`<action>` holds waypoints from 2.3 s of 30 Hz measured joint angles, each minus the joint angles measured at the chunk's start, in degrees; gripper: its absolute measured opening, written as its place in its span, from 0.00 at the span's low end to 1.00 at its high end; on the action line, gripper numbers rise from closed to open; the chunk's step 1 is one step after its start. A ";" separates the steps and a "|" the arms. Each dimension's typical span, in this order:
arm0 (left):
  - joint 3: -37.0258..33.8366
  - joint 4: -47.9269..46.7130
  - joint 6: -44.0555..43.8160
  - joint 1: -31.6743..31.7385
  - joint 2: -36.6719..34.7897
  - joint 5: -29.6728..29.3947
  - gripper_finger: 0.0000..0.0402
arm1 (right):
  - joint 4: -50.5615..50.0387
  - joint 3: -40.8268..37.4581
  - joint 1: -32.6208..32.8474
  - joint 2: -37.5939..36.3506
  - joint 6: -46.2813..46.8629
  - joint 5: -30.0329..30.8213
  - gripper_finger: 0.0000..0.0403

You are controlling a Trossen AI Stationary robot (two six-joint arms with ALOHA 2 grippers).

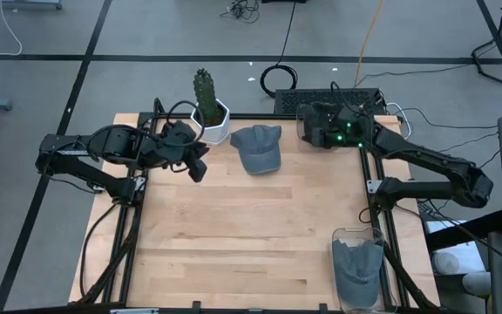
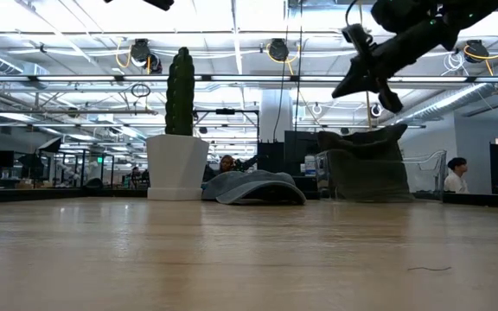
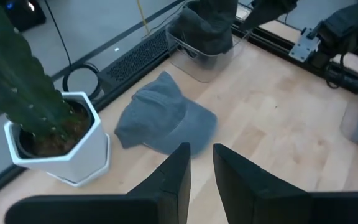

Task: Pick & Place hat
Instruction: Put the gray cap into the bottom transparent bin

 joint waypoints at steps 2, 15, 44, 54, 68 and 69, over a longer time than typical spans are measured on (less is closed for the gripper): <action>0.00 0.00 1.66 0.00 0.00 0.03 0.19 | 1.09 0.00 0.84 0.00 -0.22 0.00 0.00; 0.00 2.42 4.12 0.00 0.00 0.07 0.19 | 1.26 0.00 3.32 0.00 -13.34 0.02 0.00; 0.00 0.98 -10.62 2.54 0.01 0.26 0.19 | 0.77 -0.04 3.32 -0.68 -19.84 -6.40 0.00; 0.00 1.38 -10.79 4.60 0.01 0.25 0.19 | 0.77 -0.04 3.31 -3.75 -20.42 -6.32 0.00; 0.00 2.01 -9.20 5.75 0.02 0.03 0.19 | 0.79 -0.04 3.30 -3.89 -18.38 -6.23 0.00; 0.00 2.51 -7.58 5.74 0.02 0.03 0.19 | 0.79 -0.04 3.30 -3.89 -18.38 -6.23 0.00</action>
